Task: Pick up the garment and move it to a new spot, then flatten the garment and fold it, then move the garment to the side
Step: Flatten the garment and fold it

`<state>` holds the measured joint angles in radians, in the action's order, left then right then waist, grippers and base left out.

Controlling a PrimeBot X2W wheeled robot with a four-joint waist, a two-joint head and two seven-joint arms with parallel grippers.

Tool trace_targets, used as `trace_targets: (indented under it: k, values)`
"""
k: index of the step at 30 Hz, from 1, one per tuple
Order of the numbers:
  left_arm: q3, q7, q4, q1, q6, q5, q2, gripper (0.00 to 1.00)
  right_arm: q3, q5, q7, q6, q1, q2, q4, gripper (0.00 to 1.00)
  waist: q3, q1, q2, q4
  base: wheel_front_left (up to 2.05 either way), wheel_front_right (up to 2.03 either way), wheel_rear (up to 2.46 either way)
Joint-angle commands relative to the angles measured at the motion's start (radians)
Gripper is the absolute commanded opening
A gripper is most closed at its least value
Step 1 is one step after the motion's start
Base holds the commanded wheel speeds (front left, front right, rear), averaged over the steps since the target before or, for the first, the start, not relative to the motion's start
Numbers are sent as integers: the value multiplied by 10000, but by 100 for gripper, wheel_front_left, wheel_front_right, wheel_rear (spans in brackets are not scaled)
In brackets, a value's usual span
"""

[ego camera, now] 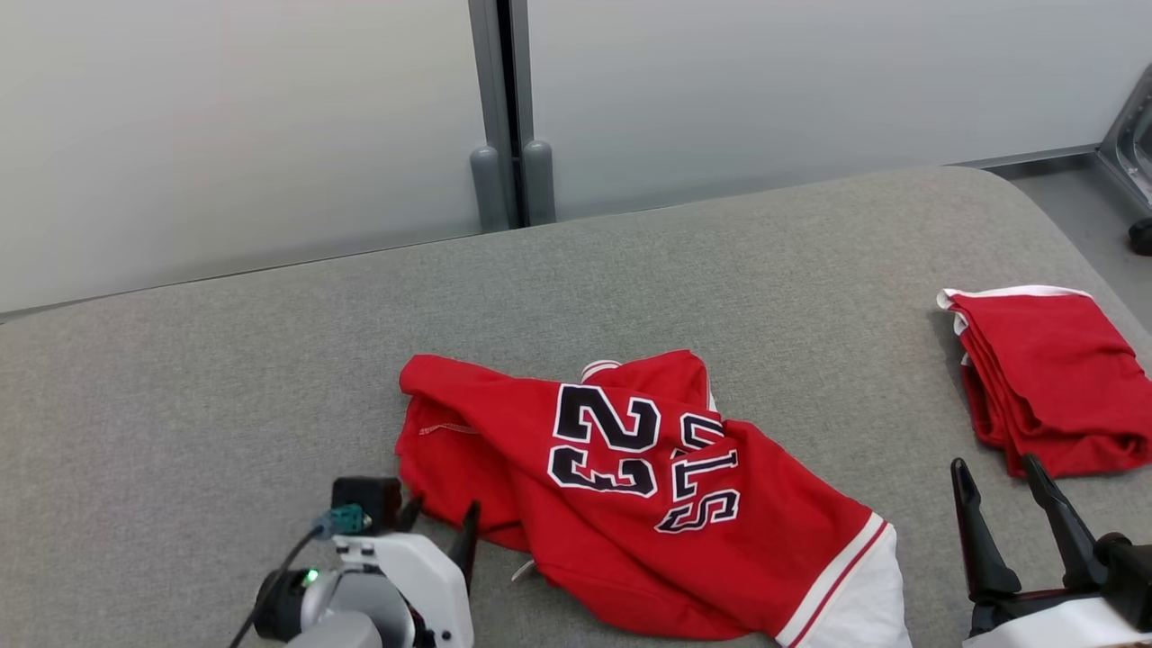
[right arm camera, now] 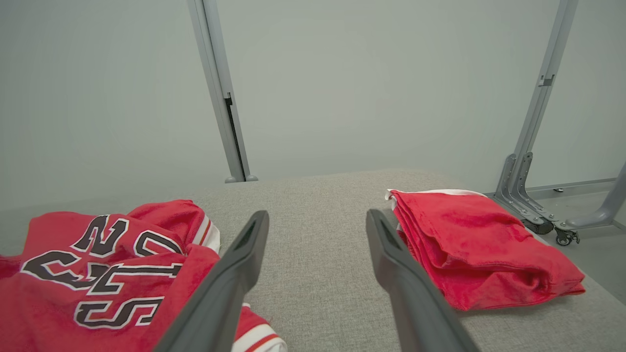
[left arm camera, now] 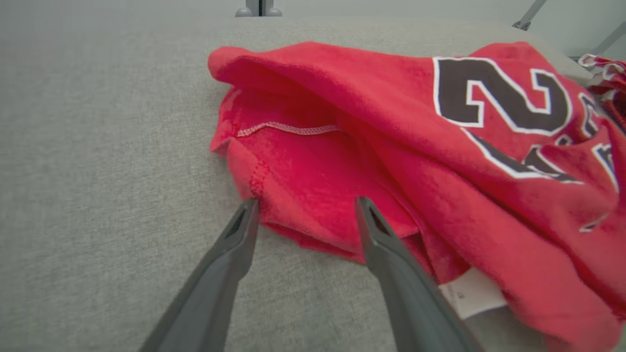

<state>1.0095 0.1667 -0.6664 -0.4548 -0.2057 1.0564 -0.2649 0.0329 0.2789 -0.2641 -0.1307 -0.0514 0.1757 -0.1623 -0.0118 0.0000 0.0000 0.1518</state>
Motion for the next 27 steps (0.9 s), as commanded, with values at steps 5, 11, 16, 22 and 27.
trace_targets:
  k: [5, 11, 16, 22, 27]
  values:
    - [354, -810, 1637, 763, -452, 143, -534, 100, -72, 35, -4, 0, -90, 100, 26, 100, -105, 0, 0, 177, 0, 0, 0]
    - [608, -1511, 3061, 1250, -907, 212, -1171, 100, -82, 51, -4, -2, -88, 116, 1, 100, -110, 0, 0, 325, 0, 0, 0]
    - [864, -1837, 3835, 1497, -1177, 73, -1530, 100, -85, 59, -4, 0, -41, 95, -13, 100, -138, 0, 0, 381, 0, 0, 0]
    - [967, -1841, 4326, 1469, -1406, -87, -1473, 100, -85, 85, -4, -2, 31, 104, -12, 100, -184, 0, 0, 395, 0, 0, 0]
    - [1075, -1749, 4183, 1311, -1429, -235, -1256, 100, -52, 98, -4, -2, 66, 147, -20, 100, -238, 0, 0, 417, 0, 0, 0]
